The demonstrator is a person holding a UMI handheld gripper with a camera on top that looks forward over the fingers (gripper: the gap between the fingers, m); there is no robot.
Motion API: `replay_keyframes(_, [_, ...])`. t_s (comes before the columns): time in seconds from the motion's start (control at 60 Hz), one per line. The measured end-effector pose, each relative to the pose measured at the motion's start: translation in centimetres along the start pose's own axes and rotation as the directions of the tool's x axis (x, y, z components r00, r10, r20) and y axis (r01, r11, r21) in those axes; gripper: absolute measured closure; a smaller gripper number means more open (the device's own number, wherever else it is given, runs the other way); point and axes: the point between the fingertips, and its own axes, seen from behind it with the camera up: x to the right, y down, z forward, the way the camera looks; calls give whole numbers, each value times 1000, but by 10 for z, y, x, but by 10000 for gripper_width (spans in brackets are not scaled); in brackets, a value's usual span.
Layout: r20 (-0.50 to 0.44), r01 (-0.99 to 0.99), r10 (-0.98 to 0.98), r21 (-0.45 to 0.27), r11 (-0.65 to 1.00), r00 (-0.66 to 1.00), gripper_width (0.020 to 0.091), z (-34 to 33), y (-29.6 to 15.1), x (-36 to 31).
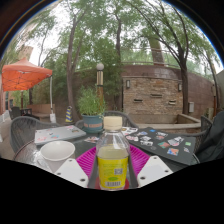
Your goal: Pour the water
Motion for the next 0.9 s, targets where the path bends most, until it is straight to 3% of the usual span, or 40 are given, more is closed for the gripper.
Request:
replay_keyframes(0.05, [-21,0,0,-26,1000,1000,511,-3,5,4])
replay_keyframes(0.117, [-57,12,-15,-53,999,998,270,-9,8,10])
replay_keyframes(0.133, [-65,16,-20,-51,999,998,241,-13,7,11])
replay_keyframes(0.217, [-111,27,-31,-42,999,993,285,-28,-2,19])
replay_keyframes(0.633, [-124,-45,37,-56,997,992,282,-227,-32,-37])
replay_keyframes(0.9, [-134,-32,31,-9,999,990,284,-334,-39,-81])
